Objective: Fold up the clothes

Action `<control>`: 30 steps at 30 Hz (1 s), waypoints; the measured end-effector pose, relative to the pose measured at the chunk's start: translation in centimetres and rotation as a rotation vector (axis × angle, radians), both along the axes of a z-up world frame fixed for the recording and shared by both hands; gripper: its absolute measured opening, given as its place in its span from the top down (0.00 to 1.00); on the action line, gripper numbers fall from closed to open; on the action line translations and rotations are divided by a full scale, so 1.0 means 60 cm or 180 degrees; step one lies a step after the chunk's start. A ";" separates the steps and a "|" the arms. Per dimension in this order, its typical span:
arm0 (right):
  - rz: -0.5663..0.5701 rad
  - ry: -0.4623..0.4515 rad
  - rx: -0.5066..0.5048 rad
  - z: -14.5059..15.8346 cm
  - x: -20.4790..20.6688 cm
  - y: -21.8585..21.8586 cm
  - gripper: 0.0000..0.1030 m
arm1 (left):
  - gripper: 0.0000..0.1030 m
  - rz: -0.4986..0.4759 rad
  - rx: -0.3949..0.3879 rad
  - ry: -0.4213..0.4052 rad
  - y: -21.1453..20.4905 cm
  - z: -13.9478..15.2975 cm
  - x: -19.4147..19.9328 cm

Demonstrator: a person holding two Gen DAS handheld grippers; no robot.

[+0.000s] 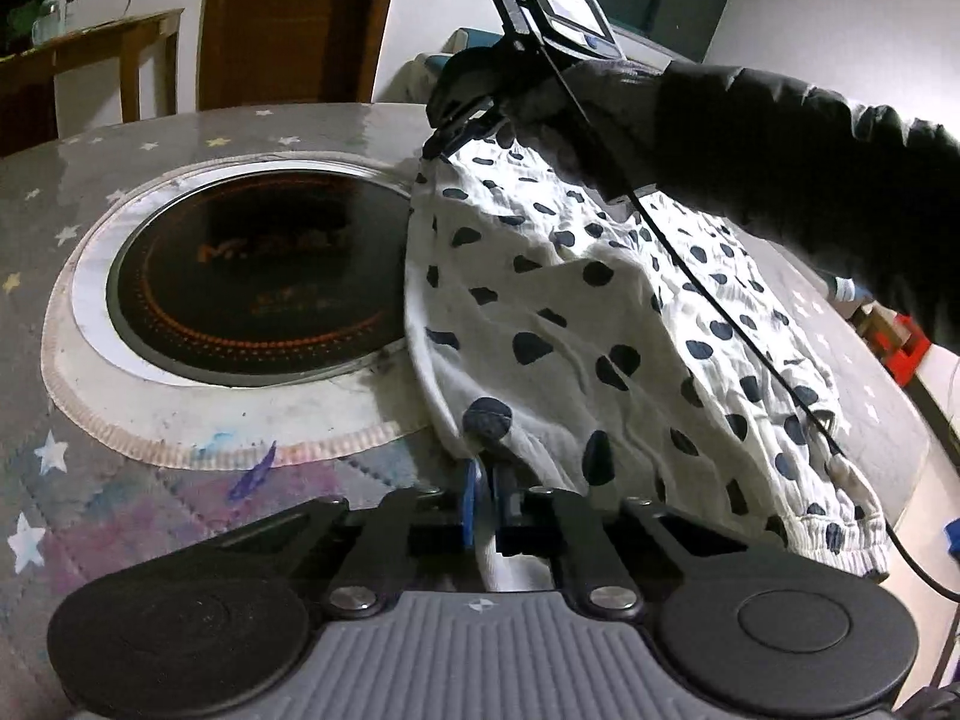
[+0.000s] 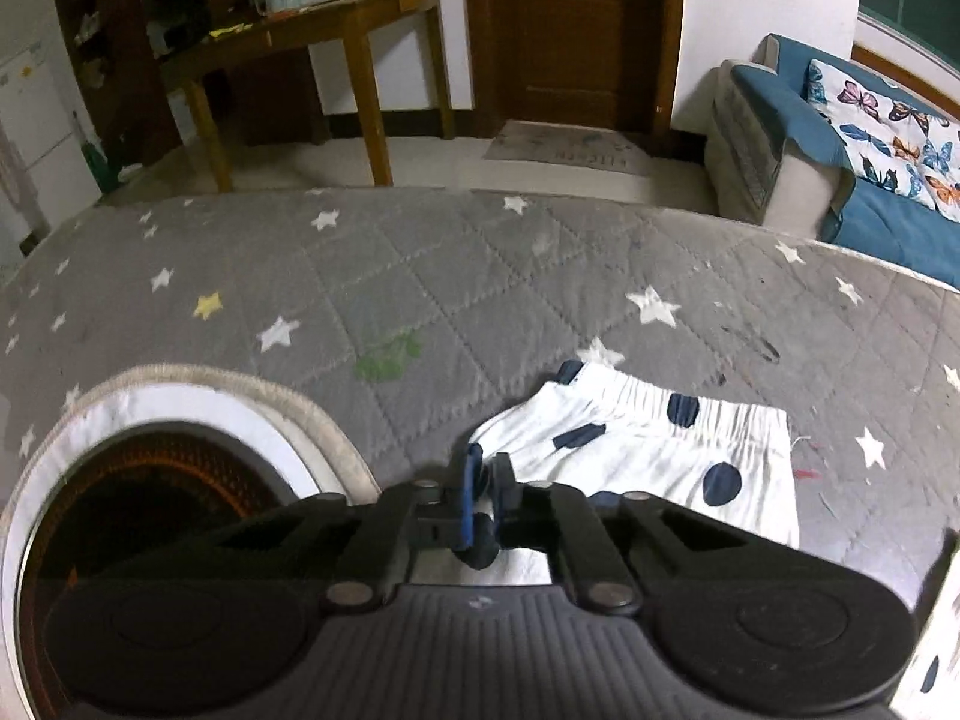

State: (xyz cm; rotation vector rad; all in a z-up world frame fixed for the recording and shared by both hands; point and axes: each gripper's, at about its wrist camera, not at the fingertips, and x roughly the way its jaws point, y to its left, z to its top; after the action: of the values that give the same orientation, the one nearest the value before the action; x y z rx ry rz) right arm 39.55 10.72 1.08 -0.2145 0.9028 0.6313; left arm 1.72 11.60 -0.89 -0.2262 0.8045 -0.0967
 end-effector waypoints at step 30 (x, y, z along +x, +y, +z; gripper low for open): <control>0.0610 -0.0244 0.0323 0.121 -0.052 0.089 0.78 | 0.82 0.0711 0.0082 -0.0147 0.072 0.054 -0.053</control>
State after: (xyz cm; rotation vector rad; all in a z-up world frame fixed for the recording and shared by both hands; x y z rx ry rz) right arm 36.44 16.09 8.35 -0.2342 0.7798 0.8390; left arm -1.48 15.92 2.37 -0.2870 0.7295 0.1184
